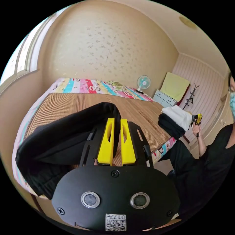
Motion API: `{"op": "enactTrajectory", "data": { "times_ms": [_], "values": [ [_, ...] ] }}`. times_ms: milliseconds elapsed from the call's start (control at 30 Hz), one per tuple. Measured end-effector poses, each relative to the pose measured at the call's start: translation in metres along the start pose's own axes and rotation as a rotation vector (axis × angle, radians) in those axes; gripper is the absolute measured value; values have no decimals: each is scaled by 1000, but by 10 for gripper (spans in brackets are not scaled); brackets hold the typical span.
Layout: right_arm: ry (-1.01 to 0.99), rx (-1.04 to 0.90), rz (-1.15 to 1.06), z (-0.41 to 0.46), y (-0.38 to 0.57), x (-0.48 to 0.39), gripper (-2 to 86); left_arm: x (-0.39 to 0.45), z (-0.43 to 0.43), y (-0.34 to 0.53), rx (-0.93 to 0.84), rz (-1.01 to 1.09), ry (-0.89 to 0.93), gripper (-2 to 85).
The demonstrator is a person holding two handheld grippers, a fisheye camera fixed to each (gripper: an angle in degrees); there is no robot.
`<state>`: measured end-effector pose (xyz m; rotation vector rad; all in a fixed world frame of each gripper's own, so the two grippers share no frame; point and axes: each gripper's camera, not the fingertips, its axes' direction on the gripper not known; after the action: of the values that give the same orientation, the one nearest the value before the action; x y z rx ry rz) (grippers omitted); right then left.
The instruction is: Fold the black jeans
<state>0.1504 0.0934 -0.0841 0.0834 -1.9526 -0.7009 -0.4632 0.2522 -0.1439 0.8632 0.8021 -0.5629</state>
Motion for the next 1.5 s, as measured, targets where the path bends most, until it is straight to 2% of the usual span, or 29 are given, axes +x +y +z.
{"op": "enactTrajectory", "data": {
  "times_ms": [133,300,400,500,667,800,1033,1133,1200,1267,1333,1500],
  "values": [
    [193,-55,50,22,14,14,4,72,100,15,39,-11,243,48],
    [702,-205,-105,59,19,-12,5,217,210,66,-110,106,541,48],
    [919,-327,-157,96,15,0,9,270,232,105,-182,94,734,50],
    [1016,-459,-158,143,13,37,21,298,234,143,-249,22,856,54],
    [1098,-546,-137,228,17,120,91,306,202,180,-358,-5,741,67],
    [1070,-673,-175,327,18,193,122,258,132,194,-275,-68,648,54],
    [1027,-733,-285,473,-39,282,141,213,42,202,-205,-55,461,64],
    [1149,-790,-313,525,-66,329,151,200,32,205,-160,-121,430,69],
    [1257,-903,-330,549,-72,378,143,196,32,206,-112,-157,434,79],
    [1217,-1006,-226,544,-71,416,128,195,35,204,-82,-184,439,98],
    [1124,-908,-91,509,-85,425,111,191,38,200,-61,-222,433,112],
    [591,-544,387,343,-129,434,51,161,55,196,-19,-392,228,126]
  ]
}}
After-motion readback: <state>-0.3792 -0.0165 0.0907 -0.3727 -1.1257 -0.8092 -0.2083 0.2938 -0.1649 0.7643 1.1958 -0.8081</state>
